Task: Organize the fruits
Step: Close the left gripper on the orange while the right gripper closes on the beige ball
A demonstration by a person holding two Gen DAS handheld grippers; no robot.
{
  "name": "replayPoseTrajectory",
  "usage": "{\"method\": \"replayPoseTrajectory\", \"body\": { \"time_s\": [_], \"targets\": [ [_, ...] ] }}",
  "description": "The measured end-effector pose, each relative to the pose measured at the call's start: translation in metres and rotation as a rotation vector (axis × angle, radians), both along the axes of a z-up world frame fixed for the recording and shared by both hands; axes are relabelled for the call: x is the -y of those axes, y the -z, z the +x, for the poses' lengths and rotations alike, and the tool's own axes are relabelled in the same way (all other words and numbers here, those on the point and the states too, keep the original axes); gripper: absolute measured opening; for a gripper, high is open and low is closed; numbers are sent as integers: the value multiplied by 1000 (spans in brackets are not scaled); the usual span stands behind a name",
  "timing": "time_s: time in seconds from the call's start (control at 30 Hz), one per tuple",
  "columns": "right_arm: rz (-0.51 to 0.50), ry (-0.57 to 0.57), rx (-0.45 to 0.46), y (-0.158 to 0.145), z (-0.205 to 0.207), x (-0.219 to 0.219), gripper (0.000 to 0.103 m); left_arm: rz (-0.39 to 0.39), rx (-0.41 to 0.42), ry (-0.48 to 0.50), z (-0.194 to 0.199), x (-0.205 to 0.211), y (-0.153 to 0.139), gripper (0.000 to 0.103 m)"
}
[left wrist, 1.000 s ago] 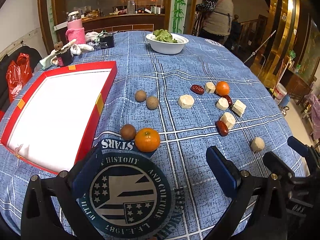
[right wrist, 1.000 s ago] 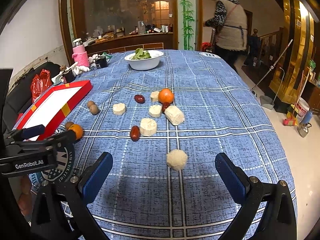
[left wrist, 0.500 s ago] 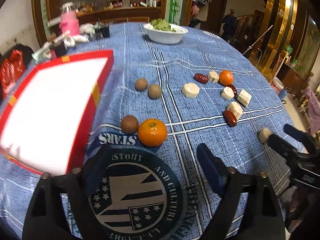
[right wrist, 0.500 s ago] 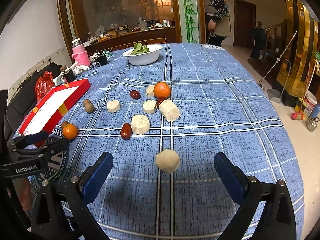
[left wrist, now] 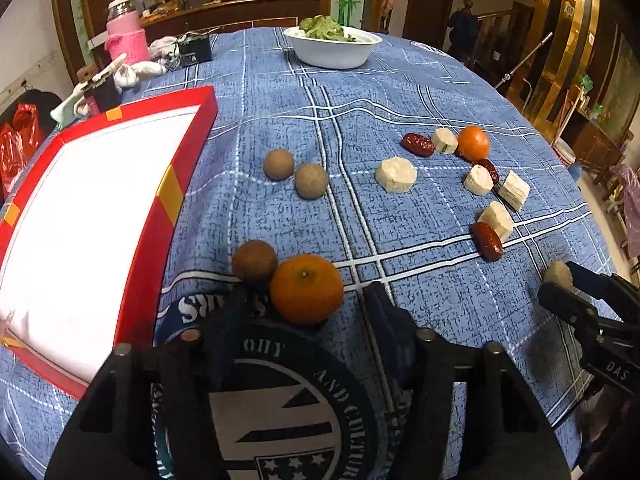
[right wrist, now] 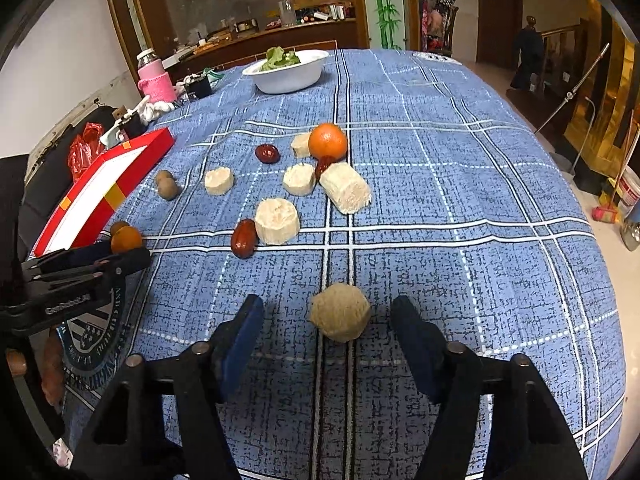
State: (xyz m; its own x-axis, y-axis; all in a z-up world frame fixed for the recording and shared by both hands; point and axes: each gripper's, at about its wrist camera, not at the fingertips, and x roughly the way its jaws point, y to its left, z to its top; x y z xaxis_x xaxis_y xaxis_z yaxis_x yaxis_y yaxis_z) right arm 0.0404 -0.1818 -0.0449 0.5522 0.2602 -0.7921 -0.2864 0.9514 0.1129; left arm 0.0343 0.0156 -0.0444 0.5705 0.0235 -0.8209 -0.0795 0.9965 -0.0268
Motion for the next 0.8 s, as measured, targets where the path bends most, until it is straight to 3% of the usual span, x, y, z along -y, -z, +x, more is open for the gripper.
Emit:
{"method": "replayPoseTrajectory", "body": {
  "time_s": [0.13, 0.2, 0.37, 0.5, 0.67, 0.8],
  "targets": [
    [-8, 11, -2, 1, 1, 2, 44, 16, 11, -6, 2, -2, -1, 31],
    [-16, 23, -1, 1, 1, 3, 31, 9, 13, -8, 2, -4, -1, 31],
    [-40, 16, 7, -1, 0, 0, 31, -16, 28, -11, 0, -8, -4, 30],
    [-51, 9, 37, -8, -5, -4, 31, -46, 92, -38, -12, -18, -20, 30],
    [-33, -36, 98, -31, -15, -23, 31, -70, 189, -131, -35, -50, -49, 30],
    [-6, -132, 136, -48, -20, -63, 31, -53, 240, -244, -49, -87, -63, 30]
  ]
}}
